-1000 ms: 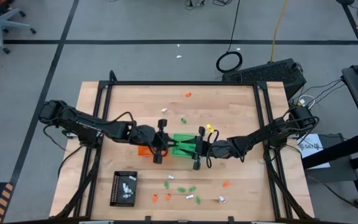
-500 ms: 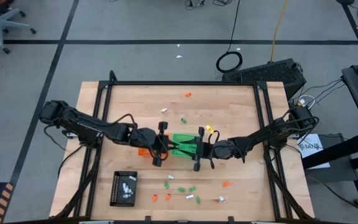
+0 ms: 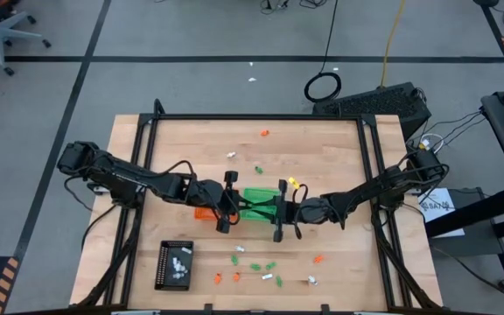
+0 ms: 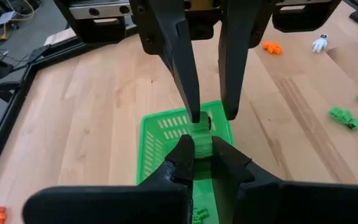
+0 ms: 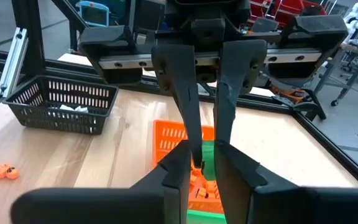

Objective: Sort Halloween decoration
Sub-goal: Put the green skeleton toy into the green bin

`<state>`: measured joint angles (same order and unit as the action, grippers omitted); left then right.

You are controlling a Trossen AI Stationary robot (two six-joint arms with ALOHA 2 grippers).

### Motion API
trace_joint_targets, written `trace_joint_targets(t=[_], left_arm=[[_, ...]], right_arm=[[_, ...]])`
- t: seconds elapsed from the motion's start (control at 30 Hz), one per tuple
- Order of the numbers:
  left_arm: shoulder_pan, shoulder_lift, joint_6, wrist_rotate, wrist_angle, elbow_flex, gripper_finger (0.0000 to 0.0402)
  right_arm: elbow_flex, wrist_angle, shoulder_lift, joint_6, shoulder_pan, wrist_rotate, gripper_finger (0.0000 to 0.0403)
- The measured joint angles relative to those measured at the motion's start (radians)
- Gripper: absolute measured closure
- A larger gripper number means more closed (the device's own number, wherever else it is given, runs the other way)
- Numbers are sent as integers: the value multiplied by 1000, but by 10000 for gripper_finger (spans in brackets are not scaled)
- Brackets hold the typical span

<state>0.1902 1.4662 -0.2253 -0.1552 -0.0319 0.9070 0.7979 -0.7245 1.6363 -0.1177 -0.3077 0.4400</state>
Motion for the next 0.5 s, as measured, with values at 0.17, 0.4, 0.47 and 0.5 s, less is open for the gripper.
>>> trace_joint_targets(t=[0.17,0.4,0.47,0.5], left_arm=[[0,0,0,0,0,0,375],[0,0,0,0,6,0,374],[0,0,0,0,11,0,374],[1,0,0,0,11,0,374]], right_arm=[[0,7,0,-18,-2,0,317],[0,2,0,-55,-3,38,245],[0,11,0,-55,-2,62,233],[0,17,0,-55,-2,62,230]])
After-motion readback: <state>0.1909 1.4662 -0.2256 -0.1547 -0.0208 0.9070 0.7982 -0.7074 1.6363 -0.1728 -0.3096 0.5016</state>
